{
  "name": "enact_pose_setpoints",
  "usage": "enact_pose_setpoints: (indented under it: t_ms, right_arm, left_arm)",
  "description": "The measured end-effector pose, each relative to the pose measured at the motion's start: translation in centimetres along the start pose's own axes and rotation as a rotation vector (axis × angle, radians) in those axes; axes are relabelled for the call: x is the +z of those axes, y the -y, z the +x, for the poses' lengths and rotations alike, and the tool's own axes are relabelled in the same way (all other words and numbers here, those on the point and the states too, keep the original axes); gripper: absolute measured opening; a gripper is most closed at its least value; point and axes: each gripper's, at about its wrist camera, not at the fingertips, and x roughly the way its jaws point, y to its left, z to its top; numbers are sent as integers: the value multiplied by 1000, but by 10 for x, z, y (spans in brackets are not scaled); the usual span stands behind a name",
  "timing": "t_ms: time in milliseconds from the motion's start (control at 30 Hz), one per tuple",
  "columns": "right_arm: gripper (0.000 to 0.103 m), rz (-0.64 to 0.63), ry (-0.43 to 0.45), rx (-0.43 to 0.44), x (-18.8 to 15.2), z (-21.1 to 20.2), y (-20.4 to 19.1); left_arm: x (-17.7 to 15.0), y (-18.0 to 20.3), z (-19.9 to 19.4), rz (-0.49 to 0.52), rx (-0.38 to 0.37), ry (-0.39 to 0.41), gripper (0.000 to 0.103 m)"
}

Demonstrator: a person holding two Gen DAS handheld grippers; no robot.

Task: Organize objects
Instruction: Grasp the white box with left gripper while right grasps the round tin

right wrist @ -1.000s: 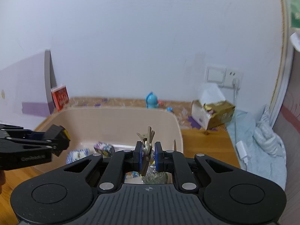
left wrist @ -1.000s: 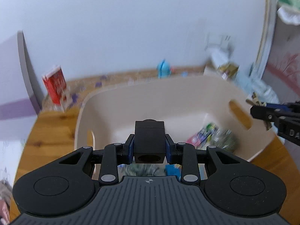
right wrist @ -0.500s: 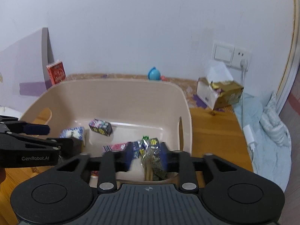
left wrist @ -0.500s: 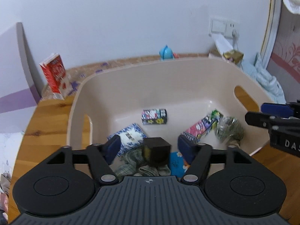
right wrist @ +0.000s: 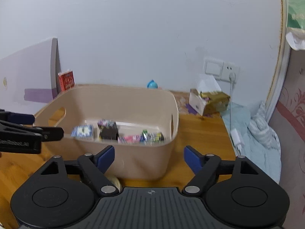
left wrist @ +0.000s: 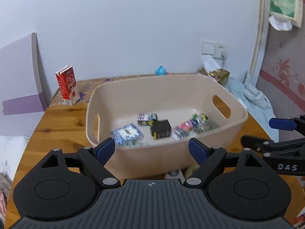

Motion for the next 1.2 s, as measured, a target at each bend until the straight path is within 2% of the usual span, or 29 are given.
enact_pose_setpoints:
  t_ms: [200, 400, 633, 800, 933, 1200]
  right_arm:
    - [91, 10, -85, -12, -34, 9, 6]
    - [94, -3, -156, -34, -63, 26, 5]
    - [96, -22, -207, -24, -76, 45, 0]
    - [98, -36, -229, 3, -80, 55, -7]
    - [99, -48, -240, 24, -81, 62, -13]
    - [102, -66, -248, 69, -81, 79, -30]
  left_arm:
    - [-31, 17, 13, 30, -17, -60, 86]
    - [-64, 22, 46, 11, -38, -146, 86]
    - [-84, 20, 74, -5, -67, -220, 86]
    - [-86, 21, 81, 21, -24, -200, 86]
    - [-84, 11, 85, -12, 5, -199, 86]
    - [-82, -1, 87, -4, -3, -178, 86]
